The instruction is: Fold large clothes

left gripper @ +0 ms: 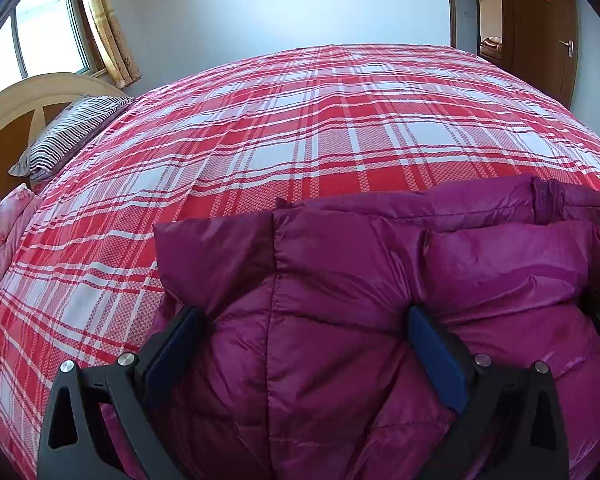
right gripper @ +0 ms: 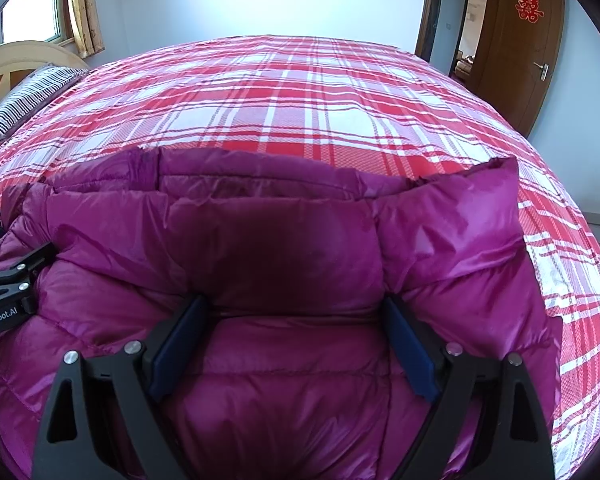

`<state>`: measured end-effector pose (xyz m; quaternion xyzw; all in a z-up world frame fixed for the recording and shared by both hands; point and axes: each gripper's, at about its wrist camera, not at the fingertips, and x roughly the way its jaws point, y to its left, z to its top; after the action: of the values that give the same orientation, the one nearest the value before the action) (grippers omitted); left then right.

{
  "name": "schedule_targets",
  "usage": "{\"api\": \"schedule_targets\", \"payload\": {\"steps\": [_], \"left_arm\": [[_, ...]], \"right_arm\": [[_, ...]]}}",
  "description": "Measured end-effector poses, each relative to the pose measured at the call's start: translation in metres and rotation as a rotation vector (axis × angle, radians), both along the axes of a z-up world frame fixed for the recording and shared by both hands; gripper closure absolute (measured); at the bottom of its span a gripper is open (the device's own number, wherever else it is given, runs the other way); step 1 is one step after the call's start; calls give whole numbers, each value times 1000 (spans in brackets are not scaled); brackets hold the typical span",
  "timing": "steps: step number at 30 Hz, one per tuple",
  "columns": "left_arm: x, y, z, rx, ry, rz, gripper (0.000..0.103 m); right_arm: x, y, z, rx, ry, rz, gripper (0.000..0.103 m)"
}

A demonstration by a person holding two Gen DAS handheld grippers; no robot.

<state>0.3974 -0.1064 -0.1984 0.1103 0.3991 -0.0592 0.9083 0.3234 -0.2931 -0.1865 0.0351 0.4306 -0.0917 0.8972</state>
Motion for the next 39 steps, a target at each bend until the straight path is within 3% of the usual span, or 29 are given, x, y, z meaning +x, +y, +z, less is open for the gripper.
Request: {"api": "schedule_targets", "payload": {"steps": [10, 14, 18, 22, 27, 33, 39], "left_arm": [[0, 0, 0, 0, 0, 0, 1], [1, 0, 0, 1, 5, -1, 1], [-4, 11, 21, -52, 20, 44, 1], [-34, 8, 43, -153, -4, 13, 1], [-51, -30, 17, 19, -17, -8, 1], [-43, -31, 6, 9, -18, 20, 1], [-41, -29, 2, 4, -5, 22, 1]], "right_arm": [[1, 4, 2, -28, 11, -6, 11], [-10, 4, 18, -25, -8, -38, 13], [-36, 15, 43, 15, -121, -78, 11], [-38, 31, 43, -13, -129, -34, 11], [-30, 25, 15, 4, -77, -72, 8], [-26, 15, 8, 59, -55, -91, 3], [-23, 20, 3, 38, -28, -89, 0]]}}
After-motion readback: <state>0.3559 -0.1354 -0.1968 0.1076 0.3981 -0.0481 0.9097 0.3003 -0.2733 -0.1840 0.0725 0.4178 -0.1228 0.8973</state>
